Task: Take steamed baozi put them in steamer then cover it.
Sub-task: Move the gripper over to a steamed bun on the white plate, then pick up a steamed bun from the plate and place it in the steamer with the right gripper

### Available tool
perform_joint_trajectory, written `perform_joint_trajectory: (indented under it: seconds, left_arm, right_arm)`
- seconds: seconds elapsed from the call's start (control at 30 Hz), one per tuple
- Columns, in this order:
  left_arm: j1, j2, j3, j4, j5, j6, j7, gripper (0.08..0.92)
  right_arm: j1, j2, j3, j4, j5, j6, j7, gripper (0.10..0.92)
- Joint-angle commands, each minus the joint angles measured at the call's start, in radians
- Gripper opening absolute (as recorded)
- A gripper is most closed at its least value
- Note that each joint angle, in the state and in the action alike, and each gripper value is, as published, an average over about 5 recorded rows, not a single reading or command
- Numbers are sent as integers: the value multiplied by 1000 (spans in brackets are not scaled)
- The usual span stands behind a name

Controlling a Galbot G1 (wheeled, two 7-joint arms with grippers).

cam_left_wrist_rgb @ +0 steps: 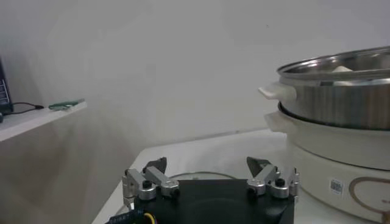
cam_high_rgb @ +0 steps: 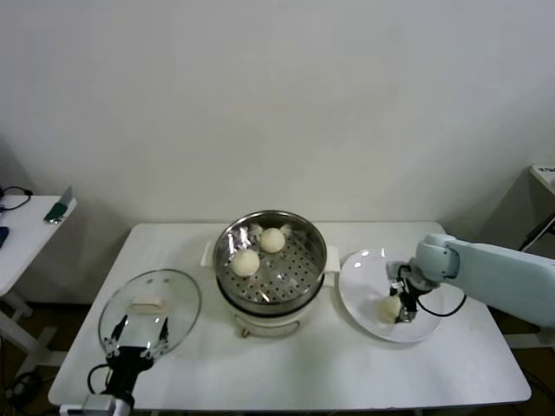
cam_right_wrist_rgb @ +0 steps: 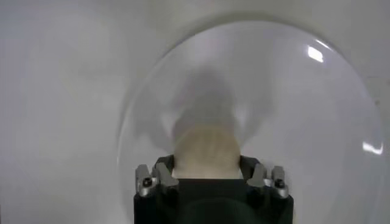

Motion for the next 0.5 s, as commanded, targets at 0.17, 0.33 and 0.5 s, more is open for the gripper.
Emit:
perform_joint_trajectory:
  seconds: [0.17,0.33,0.5]
  left_arm:
    - [0,2,-2,-3,6,2,1,823]
    - [-1,-1,1,-3,18,3,1,823]
    - [2,4,-4,-2,19,1,1,823]
  right_arm:
    - [189,17,-74,-10,-35,133,-112,654]
    - [482,97,-187,-27,-47,339,-203,658]
    - [675,210,-159,-10,-24,550,-286,661]
